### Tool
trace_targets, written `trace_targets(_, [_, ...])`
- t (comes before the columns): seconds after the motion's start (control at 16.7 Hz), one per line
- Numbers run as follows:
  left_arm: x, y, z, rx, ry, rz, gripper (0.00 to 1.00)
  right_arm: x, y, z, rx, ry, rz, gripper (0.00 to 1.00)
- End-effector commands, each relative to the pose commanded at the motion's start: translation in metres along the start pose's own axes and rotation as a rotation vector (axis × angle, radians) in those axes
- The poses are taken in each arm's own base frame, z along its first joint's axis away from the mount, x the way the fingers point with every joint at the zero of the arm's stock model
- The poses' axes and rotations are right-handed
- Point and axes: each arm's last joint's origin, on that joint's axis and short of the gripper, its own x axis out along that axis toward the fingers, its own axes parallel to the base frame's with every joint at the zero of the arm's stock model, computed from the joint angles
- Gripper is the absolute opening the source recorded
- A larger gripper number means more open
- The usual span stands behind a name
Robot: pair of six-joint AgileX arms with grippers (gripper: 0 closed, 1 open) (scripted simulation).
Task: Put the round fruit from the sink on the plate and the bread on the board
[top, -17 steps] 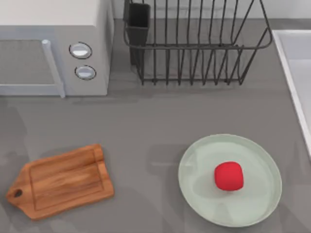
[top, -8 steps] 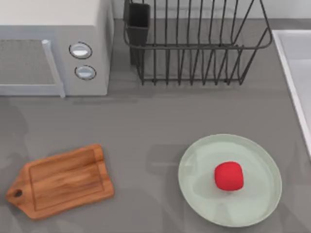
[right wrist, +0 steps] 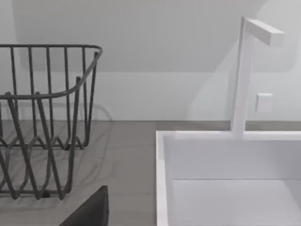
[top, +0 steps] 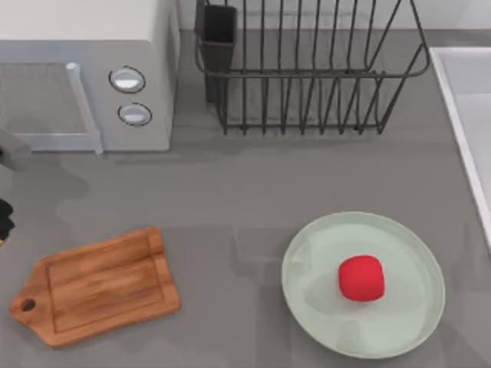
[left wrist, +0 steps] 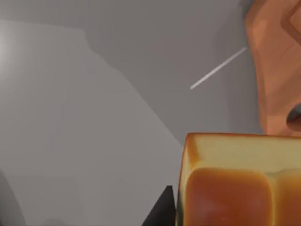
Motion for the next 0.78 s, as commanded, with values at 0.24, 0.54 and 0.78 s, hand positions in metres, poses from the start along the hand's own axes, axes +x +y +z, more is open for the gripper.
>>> trace_targets(0.24, [0.005, -0.033, 0.018, -0.380, 0.020, 0.000, 0.00, 0.000, 0.000, 0.000, 0.000, 0.000, 0.000, 1.00])
trace_targets(0.54, [0.012, -0.067, 0.032, -0.959, 0.023, 0.019, 0.00, 0.000, 0.000, 0.000, 0.000, 0.000, 0.000, 1.00])
trace_targets(0.78, [0.016, -0.086, 0.038, -1.431, 0.000, 0.031, 0.00, 0.000, 0.000, 0.000, 0.000, 0.000, 0.000, 1.00])
